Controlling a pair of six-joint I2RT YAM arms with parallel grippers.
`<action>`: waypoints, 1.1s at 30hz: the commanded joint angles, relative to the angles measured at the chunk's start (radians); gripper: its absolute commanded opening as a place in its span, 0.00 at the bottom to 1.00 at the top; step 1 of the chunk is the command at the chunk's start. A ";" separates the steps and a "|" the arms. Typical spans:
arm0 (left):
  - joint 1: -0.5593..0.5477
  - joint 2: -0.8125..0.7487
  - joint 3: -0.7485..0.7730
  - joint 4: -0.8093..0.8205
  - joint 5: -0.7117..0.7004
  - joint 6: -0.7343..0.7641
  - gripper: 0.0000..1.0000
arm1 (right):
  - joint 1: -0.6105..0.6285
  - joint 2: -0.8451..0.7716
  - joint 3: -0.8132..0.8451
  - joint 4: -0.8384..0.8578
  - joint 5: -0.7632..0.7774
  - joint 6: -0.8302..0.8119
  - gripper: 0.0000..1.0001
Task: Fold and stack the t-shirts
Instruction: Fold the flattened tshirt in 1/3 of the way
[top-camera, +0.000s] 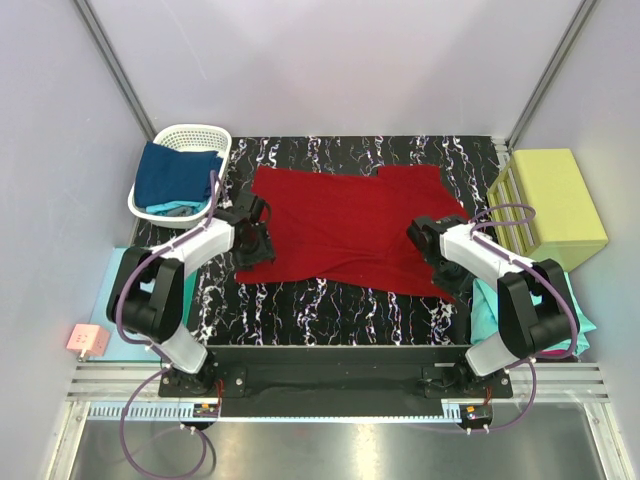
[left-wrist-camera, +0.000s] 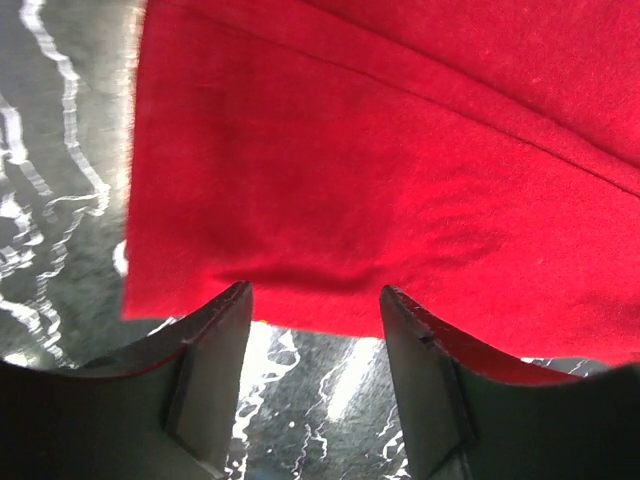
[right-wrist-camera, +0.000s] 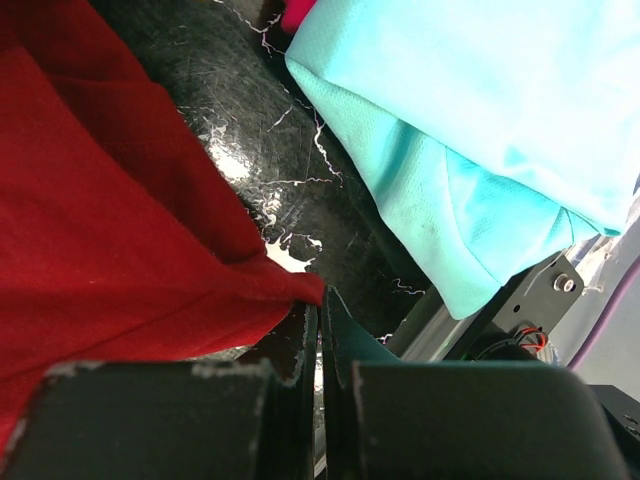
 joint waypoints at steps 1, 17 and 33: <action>-0.004 0.055 0.001 0.067 0.055 0.027 0.51 | -0.009 0.005 0.003 0.007 0.016 -0.010 0.00; 0.004 0.135 0.037 -0.044 -0.058 0.003 0.04 | -0.009 0.002 -0.005 0.012 0.014 -0.017 0.00; 0.102 0.124 0.050 -0.140 -0.170 0.006 0.20 | -0.019 0.027 -0.001 0.002 0.017 -0.004 0.00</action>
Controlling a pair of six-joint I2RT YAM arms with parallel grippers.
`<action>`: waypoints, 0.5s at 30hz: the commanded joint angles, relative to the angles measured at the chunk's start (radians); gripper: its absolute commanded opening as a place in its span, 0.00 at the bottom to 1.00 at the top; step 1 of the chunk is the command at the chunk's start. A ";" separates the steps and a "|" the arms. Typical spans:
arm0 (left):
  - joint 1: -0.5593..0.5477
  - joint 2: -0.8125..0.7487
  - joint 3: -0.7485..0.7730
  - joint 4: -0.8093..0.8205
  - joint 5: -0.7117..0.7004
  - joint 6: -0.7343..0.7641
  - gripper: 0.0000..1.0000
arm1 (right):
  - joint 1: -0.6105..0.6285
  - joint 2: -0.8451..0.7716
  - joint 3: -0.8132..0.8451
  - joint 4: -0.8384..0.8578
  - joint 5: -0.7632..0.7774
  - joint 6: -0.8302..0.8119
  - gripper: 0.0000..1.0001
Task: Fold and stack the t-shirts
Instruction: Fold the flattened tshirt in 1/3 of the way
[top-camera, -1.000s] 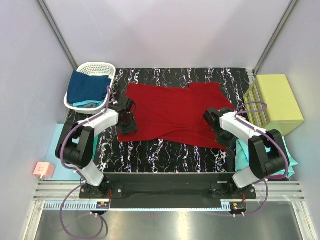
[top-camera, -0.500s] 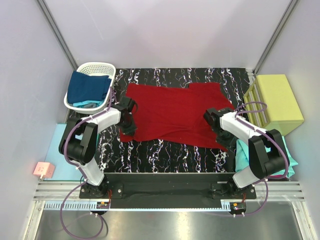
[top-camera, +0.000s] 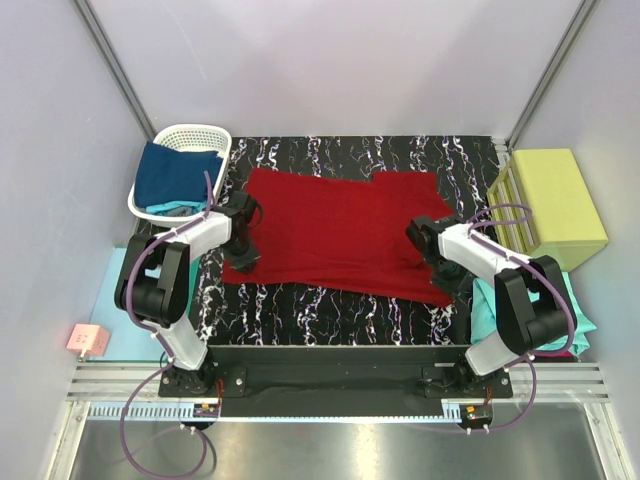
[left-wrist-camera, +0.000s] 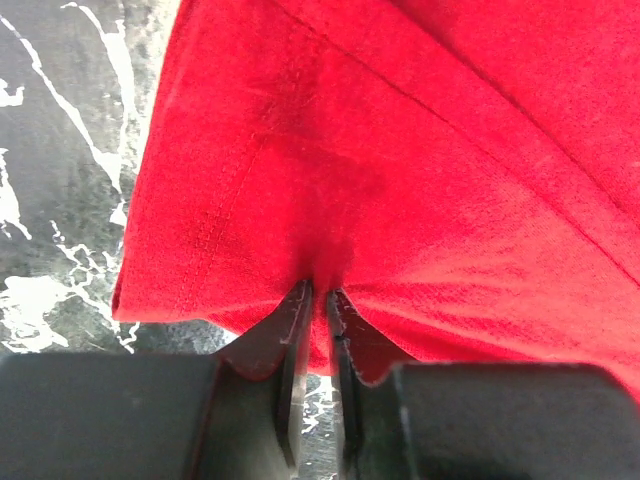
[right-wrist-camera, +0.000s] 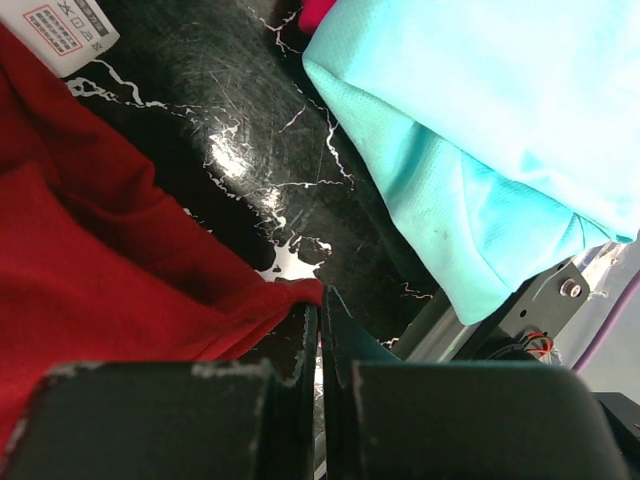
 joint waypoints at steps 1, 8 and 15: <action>0.017 0.016 0.015 -0.056 -0.097 0.018 0.20 | -0.016 0.010 0.003 -0.024 0.025 0.016 0.00; 0.013 -0.010 0.023 -0.036 -0.042 0.044 0.38 | -0.016 -0.023 0.015 -0.001 -0.005 -0.039 0.09; -0.055 -0.226 0.009 0.048 0.062 0.049 0.82 | -0.007 -0.306 -0.002 0.294 -0.140 -0.293 0.80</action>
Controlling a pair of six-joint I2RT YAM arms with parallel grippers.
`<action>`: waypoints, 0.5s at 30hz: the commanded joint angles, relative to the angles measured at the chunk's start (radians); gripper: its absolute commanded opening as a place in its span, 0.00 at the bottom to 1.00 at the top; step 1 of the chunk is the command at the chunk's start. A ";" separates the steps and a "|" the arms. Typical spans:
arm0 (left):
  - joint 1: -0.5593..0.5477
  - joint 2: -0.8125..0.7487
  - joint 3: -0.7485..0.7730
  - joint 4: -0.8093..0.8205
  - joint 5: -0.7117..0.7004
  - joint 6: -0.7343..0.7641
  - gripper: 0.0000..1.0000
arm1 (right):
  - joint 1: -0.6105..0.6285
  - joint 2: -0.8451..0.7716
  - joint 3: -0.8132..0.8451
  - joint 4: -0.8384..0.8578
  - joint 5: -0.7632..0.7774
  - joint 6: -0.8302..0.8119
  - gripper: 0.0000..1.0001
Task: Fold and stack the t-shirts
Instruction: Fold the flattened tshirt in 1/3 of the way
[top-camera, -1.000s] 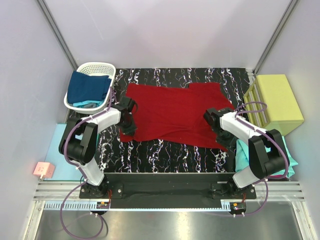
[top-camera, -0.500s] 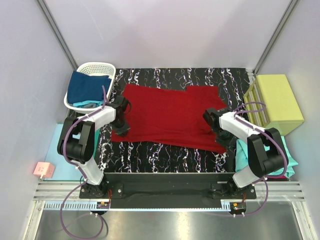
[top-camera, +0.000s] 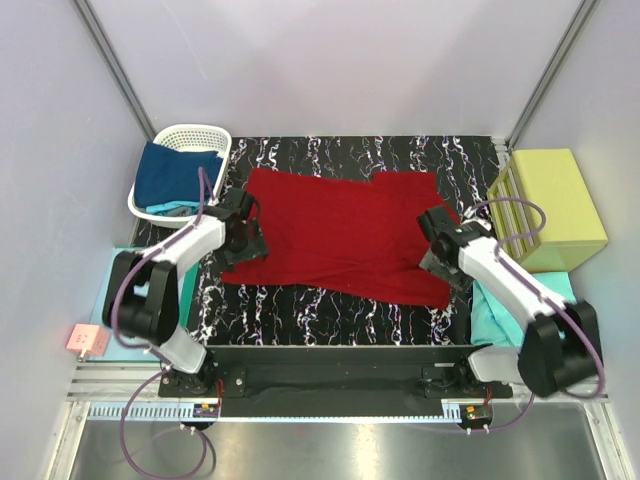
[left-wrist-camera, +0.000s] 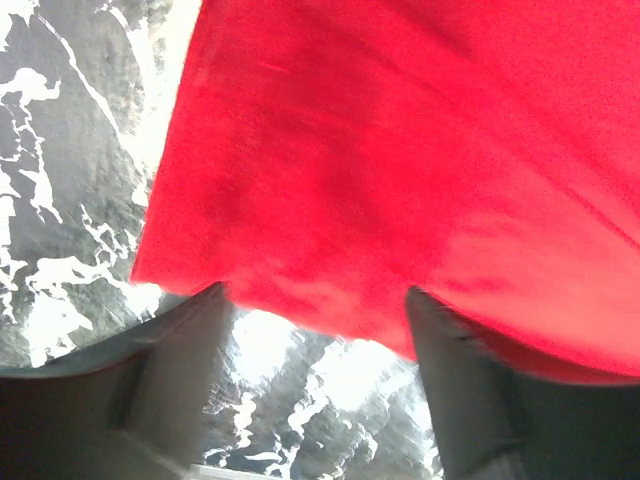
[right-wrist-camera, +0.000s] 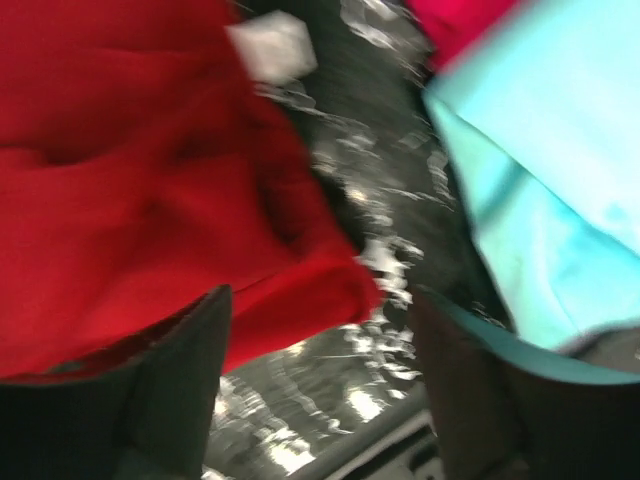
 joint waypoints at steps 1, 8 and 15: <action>-0.056 -0.150 0.027 0.067 0.065 0.009 0.83 | -0.002 -0.141 0.028 0.163 -0.071 -0.180 0.84; -0.090 -0.131 0.050 0.079 0.118 0.018 0.83 | 0.000 -0.035 0.070 0.234 -0.204 -0.222 0.81; -0.096 -0.100 -0.008 0.087 0.164 0.020 0.78 | 0.069 0.039 0.022 0.345 -0.338 -0.228 0.66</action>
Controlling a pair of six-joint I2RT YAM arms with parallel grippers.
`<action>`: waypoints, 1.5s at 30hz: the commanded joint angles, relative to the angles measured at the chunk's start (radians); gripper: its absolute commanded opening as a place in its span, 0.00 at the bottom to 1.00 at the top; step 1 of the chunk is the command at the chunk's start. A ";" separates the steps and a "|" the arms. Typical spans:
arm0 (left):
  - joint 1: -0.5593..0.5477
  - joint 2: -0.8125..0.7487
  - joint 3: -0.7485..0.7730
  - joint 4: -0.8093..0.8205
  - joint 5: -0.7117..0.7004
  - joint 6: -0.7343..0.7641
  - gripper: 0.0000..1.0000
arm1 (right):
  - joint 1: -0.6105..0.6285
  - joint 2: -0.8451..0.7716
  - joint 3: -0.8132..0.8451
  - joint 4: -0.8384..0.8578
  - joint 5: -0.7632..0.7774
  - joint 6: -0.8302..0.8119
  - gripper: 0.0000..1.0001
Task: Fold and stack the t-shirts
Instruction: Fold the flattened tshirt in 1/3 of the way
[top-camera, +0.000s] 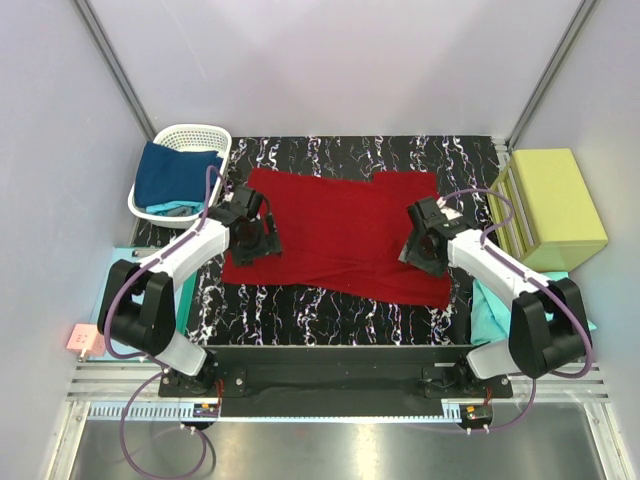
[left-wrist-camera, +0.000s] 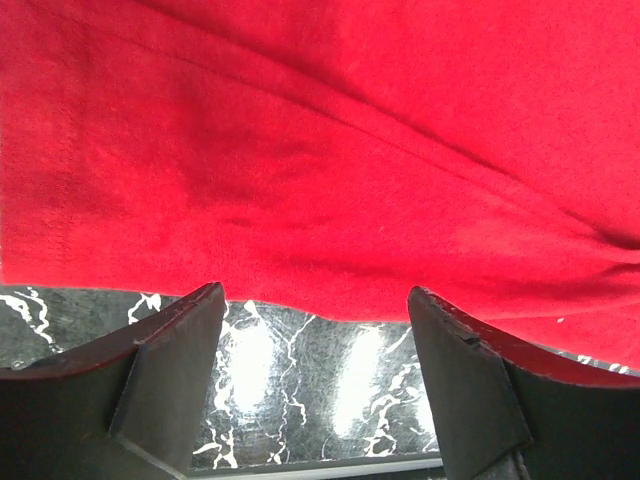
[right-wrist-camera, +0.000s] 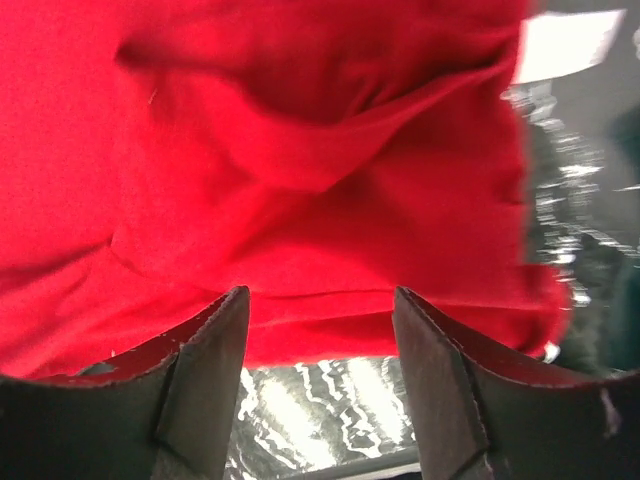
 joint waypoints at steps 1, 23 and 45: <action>-0.005 0.005 -0.034 0.026 0.039 0.011 0.78 | 0.074 0.013 -0.008 0.079 -0.071 -0.027 0.65; -0.006 0.031 -0.057 0.017 0.033 0.000 0.75 | 0.207 0.124 -0.103 0.106 -0.118 0.042 0.20; -0.006 0.012 -0.069 -0.031 0.030 0.014 0.73 | 0.320 0.147 -0.186 -0.067 -0.219 0.168 0.24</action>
